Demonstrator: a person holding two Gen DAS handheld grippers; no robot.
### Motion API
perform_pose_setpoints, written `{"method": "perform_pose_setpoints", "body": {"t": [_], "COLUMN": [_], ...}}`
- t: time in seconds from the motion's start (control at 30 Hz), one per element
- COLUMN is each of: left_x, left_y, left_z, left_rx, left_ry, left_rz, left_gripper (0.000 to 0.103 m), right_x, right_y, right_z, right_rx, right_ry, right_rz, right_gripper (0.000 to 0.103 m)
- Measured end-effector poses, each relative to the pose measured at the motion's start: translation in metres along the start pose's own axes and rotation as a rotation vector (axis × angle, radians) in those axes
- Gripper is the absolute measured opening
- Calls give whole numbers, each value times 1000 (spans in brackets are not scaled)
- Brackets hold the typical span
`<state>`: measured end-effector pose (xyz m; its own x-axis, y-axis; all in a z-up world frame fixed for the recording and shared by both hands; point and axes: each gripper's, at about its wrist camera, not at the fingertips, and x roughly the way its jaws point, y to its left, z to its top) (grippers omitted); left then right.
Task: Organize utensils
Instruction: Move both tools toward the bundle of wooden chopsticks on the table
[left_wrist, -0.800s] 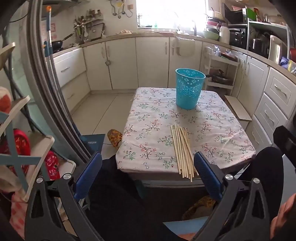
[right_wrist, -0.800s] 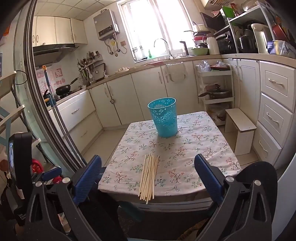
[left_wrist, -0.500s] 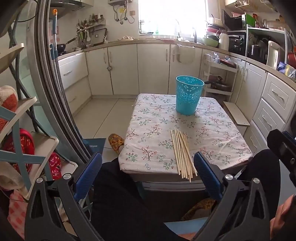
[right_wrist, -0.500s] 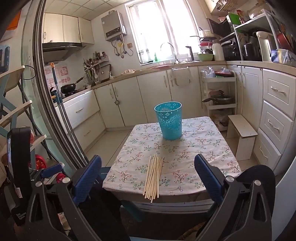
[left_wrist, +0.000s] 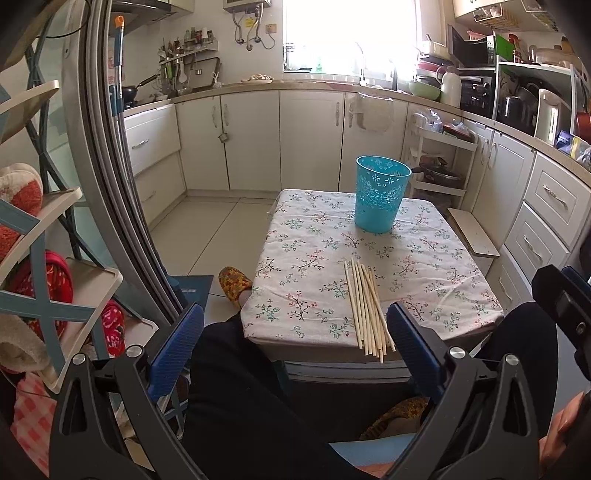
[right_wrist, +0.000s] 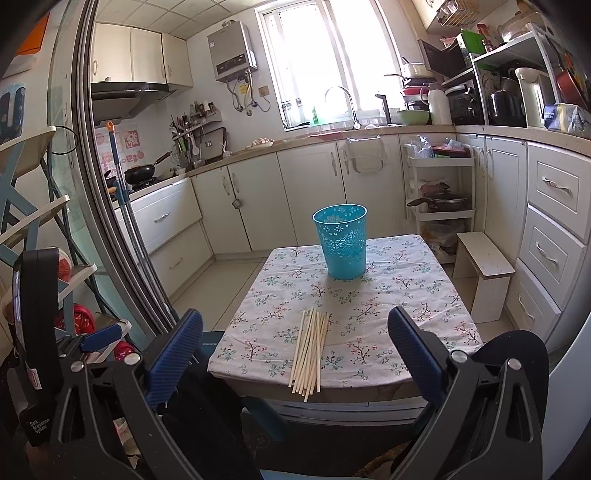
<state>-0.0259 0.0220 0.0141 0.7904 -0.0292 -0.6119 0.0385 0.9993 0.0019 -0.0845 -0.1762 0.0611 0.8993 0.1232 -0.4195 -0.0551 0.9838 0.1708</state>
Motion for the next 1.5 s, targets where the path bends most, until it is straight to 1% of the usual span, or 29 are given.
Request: {"method": "perform_pose_setpoints", "body": {"t": [0.4, 1.5], "left_x": [-2, -3], "left_y": [2, 5], "left_z": [0, -2], "left_rx": [-2, -2], "left_ry": [0, -4], "left_rz": [2, 3], "left_gripper": [95, 95], "right_x": [3, 6], "right_y": [3, 11], "right_z": [0, -7], "right_rx": [2, -17], "right_ry": [18, 18], "right_rz": [-2, 3], "right_gripper": [96, 96]}}
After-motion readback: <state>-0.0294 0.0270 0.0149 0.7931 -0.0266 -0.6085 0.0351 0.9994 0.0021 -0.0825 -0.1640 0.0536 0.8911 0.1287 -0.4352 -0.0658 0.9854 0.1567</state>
